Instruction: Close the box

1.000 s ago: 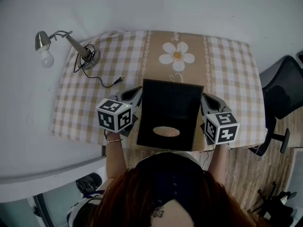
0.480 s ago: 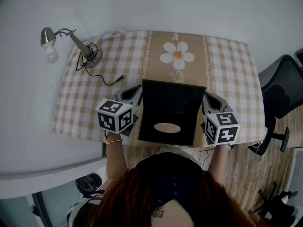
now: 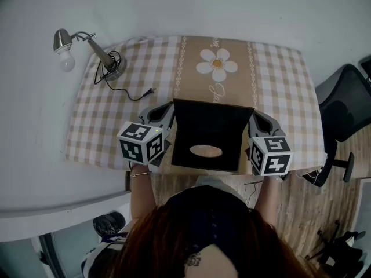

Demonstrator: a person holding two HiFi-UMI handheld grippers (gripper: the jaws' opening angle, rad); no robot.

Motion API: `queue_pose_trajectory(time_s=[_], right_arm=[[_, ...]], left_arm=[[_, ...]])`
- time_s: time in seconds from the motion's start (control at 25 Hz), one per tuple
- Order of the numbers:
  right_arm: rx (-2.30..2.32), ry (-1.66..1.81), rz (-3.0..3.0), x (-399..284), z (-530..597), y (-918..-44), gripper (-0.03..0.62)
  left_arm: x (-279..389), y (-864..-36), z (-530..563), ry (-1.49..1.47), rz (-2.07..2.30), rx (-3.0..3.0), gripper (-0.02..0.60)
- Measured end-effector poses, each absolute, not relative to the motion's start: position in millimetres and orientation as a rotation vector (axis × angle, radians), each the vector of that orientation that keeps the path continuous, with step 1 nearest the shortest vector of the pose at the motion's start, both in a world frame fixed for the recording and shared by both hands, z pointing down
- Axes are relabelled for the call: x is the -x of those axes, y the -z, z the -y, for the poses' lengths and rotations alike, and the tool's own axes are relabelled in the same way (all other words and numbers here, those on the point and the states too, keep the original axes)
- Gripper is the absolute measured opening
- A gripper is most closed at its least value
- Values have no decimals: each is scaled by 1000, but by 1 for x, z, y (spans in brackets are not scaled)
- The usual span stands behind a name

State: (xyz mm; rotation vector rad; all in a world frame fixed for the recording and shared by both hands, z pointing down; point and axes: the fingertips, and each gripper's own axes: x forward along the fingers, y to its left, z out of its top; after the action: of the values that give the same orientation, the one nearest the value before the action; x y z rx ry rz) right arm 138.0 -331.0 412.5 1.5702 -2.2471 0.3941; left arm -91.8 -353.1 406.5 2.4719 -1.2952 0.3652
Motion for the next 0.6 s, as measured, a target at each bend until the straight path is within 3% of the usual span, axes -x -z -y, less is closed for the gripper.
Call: queue_pose_trajectory(time_s=[0.6], right_arm=[[-1658,-437,2202,-139,306,-411,17]], left_arm=[[96,-400,328,-373,1344,-2477,28]])
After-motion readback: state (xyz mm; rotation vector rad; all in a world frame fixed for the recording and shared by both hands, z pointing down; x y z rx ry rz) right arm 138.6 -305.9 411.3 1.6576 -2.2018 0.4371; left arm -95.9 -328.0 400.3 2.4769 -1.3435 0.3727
